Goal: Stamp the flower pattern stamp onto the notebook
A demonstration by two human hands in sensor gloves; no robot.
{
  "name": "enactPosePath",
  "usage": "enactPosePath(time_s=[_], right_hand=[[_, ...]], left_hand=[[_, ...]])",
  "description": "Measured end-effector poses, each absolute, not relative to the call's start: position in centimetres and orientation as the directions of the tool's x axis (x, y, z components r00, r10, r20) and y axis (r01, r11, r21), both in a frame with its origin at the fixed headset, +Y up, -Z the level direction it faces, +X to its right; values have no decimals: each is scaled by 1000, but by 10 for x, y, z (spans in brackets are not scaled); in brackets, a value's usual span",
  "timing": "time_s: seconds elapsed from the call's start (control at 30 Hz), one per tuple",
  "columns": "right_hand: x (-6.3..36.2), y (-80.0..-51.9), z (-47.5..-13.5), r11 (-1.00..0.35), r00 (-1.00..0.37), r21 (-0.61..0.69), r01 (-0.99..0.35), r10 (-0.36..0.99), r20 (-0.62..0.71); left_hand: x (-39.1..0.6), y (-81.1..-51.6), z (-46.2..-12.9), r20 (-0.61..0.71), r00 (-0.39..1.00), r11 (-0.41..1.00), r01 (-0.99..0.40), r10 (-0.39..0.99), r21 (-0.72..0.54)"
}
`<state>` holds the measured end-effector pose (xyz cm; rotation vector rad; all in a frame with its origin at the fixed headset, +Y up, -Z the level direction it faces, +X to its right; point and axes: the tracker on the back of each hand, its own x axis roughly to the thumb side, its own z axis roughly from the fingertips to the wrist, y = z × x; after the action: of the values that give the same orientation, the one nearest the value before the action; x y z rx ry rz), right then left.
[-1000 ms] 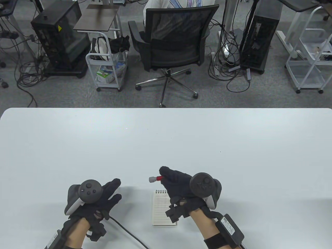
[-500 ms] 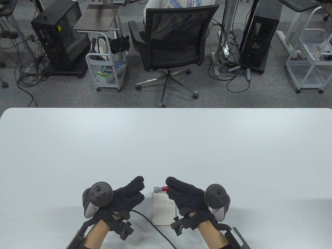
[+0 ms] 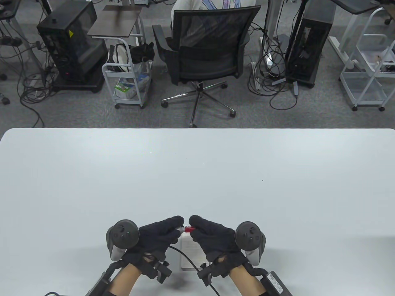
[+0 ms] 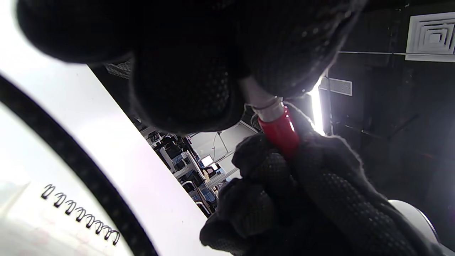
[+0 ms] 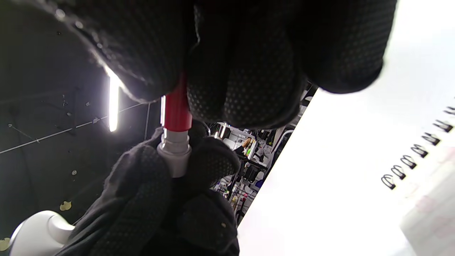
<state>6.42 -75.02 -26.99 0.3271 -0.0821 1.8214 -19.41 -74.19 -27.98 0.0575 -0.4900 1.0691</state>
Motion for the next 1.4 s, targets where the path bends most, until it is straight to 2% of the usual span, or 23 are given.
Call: enactPosePath(time_s=[0.23, 0.43, 0.57, 0.63, 0.77, 0.93, 1.1, 1.2, 1.4], right_hand=[[62, -754, -272, -270, -233, 138, -953, 944, 235], [63, -749, -270, -307, -266, 109, -945, 920, 287], [79, -746, -273, -279, -258, 41, -959, 926, 274], [89, -745, -276, -266, -254, 12, -964, 931, 264], [104, -743, -282, -247, -248, -32, -968, 938, 244], [107, -745, -284, -252, -254, -41, -967, 938, 237], [108, -742, -284, -302, -305, -55, -952, 915, 264], [110, -742, -285, -302, -308, -62, -951, 914, 265], [116, -742, -286, -321, -328, -69, -944, 907, 265]], left_hand=[[-193, -743, -279, 415, 385, 493, -848, 825, -194], [-194, -738, -279, 412, 388, 498, -843, 824, -201], [-211, -737, -283, 379, 394, 482, -859, 837, -172], [-225, -734, -285, 369, 454, 535, -830, 811, -155], [-250, -723, -287, 373, 735, 798, -603, 566, -22], [-252, -728, -299, 298, 930, 976, -209, 216, -58], [-247, -742, -315, 295, 953, 990, 95, -61, -101], [-246, -754, -325, 278, 958, 978, 124, -75, -166], [-239, -768, -332, 301, 938, 952, 236, -171, -194]])
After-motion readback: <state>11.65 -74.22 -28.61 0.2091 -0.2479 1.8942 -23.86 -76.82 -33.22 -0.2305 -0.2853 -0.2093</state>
